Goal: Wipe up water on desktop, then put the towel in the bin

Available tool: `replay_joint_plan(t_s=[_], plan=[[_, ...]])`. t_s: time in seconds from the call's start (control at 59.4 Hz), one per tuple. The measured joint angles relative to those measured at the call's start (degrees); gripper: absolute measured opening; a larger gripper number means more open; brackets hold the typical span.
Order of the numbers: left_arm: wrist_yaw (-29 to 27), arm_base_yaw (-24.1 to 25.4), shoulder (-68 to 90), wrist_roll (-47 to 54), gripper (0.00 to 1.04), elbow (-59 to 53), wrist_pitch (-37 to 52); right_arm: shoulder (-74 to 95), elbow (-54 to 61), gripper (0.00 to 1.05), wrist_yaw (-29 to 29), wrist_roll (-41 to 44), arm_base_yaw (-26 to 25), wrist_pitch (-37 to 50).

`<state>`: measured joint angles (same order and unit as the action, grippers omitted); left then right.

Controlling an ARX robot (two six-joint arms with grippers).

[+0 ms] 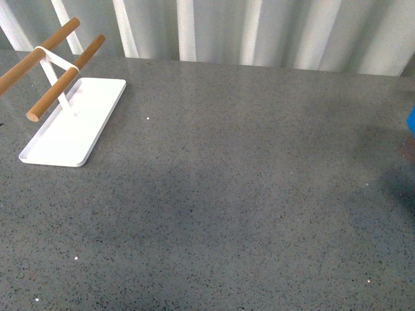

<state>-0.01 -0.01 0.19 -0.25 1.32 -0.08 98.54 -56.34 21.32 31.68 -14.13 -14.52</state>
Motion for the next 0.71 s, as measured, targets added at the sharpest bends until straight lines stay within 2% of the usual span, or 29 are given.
replay_joint_plan(t_s=[0.269, 0.421, 0.538, 0.707], plan=[[0.0, 0.0, 0.0, 0.0, 0.98, 0.0, 0.0, -2.01, -10.56, 0.04, -0.24, -1.03, 0.33, -4.57], [0.0, 0.0, 0.0, 0.02, 0.98, 0.0, 0.0, -2.25, -18.34, 0.04, -0.2, -1.7, -1.22, -7.93], [-0.02, 0.0, 0.0, 0.0, 0.98, 0.0, 0.0, -2.25, -25.83, 0.04, -0.24, -1.6, -6.54, -11.39], [0.0, 0.0, 0.0, 0.02, 0.98, 0.0, 0.0, -0.59, -28.85, 0.04, -0.59, -1.6, -13.44, -12.74]])
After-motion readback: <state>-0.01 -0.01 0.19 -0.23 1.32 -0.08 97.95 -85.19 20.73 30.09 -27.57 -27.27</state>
